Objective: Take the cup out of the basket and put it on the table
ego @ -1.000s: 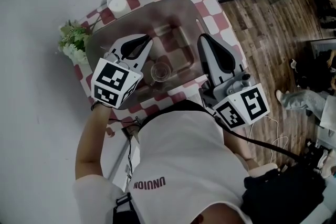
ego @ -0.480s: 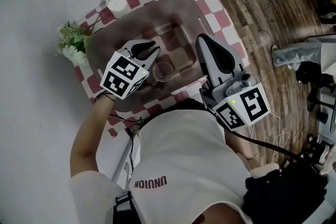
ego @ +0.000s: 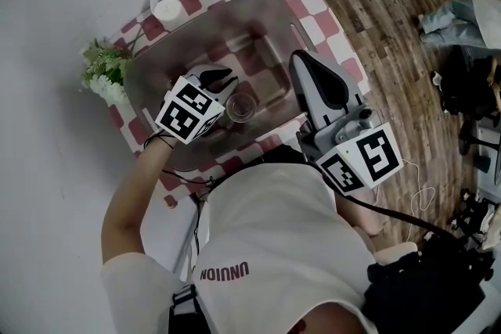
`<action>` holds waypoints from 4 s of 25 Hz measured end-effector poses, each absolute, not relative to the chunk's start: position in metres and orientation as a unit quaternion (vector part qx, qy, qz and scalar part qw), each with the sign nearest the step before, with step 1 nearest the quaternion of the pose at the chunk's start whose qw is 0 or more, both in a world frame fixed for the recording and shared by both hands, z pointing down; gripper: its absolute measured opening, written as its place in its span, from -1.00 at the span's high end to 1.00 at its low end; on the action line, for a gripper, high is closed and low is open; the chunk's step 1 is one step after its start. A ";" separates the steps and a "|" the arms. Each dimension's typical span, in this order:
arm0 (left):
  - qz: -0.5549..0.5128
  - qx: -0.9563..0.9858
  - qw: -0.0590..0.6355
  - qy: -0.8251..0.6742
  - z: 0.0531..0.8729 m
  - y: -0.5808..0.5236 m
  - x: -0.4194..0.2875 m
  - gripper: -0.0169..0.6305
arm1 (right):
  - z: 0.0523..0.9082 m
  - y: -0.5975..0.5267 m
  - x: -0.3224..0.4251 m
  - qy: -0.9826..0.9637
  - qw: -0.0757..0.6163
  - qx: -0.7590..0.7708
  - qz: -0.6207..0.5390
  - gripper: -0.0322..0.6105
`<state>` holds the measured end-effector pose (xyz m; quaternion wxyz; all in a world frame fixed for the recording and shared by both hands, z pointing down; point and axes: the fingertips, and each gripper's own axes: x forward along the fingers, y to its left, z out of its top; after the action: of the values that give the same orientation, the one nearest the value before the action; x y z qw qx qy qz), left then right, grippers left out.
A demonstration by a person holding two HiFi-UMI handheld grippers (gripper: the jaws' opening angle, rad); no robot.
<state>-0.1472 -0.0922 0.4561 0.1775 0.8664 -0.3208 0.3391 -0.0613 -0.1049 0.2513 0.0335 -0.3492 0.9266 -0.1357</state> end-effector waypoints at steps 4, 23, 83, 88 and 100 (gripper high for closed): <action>0.360 0.864 0.188 -0.298 0.469 -0.086 -0.142 0.71 | 0.252 -0.105 -0.059 0.924 0.035 -0.355 -0.138 0.85; 0.434 0.851 0.185 -0.230 0.500 -0.071 -0.137 0.68 | 0.253 -0.102 -0.051 0.918 0.043 -0.366 -0.146 0.85; 0.511 0.812 0.235 -0.156 0.563 -0.045 -0.139 0.67 | 0.259 -0.101 -0.047 0.913 0.047 -0.372 -0.162 0.85; 0.508 0.810 0.242 -0.166 0.565 -0.047 -0.140 0.69 | 0.259 -0.102 -0.046 0.912 0.046 -0.374 -0.163 0.85; 0.504 0.809 0.237 -0.186 0.566 -0.052 -0.140 0.80 | 0.258 -0.101 -0.046 0.911 0.048 -0.376 -0.163 0.85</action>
<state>-0.1400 -0.0521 0.5659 0.2370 0.8094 -0.1864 0.5039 -0.0460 -0.1013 0.2585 0.0475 -0.3757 0.9111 -0.1627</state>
